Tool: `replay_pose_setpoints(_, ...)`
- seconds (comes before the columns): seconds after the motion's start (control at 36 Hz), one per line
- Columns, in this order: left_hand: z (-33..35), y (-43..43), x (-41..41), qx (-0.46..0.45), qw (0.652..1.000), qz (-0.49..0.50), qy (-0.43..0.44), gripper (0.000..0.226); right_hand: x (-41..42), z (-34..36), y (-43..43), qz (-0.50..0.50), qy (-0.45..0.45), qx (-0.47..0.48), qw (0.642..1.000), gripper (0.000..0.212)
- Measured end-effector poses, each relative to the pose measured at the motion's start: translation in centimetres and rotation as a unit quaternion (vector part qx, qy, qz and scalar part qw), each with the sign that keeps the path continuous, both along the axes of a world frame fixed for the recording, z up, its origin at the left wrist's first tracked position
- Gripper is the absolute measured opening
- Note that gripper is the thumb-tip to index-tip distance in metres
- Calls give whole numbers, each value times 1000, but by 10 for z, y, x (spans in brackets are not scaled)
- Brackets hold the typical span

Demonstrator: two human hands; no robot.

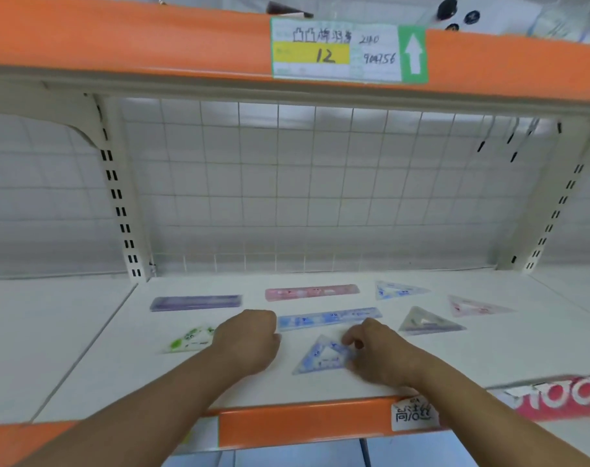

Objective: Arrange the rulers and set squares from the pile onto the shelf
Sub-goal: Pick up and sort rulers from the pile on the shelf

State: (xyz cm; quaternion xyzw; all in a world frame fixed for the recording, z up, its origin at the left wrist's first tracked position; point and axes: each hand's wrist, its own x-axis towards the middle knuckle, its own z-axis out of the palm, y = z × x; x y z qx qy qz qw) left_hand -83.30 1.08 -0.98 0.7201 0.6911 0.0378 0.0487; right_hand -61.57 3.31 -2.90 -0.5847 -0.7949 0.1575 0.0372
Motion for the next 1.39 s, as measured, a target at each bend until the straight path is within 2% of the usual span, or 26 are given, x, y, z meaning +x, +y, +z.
replay_pose_setpoints(0.25,2,2,1,7,1000,-4,13,26,1,-2,1,6,0,0,1000,37)
replay_pose_setpoints(0.39,2,3,2,16,1000,-4,12,24,2,2,1,16,-10,0,1000,48)
replay_pose_setpoints(0.58,0,-10,5,20,1000,19,5,25,-9,13,-3,33,46,86,995,40)
replay_pose_setpoints(0.78,0,-38,-1,18,997,69,0,26,-36,18,-22,95,-16,169,981,31)
replay_pose_setpoints(1.11,12,-103,-44,17,984,178,4,27,-102,25,-57,225,-40,215,950,29)
replay_pose_setpoints(1.39,24,-175,-139,36,972,230,-3,26,-216,36,-106,285,-37,226,931,29)
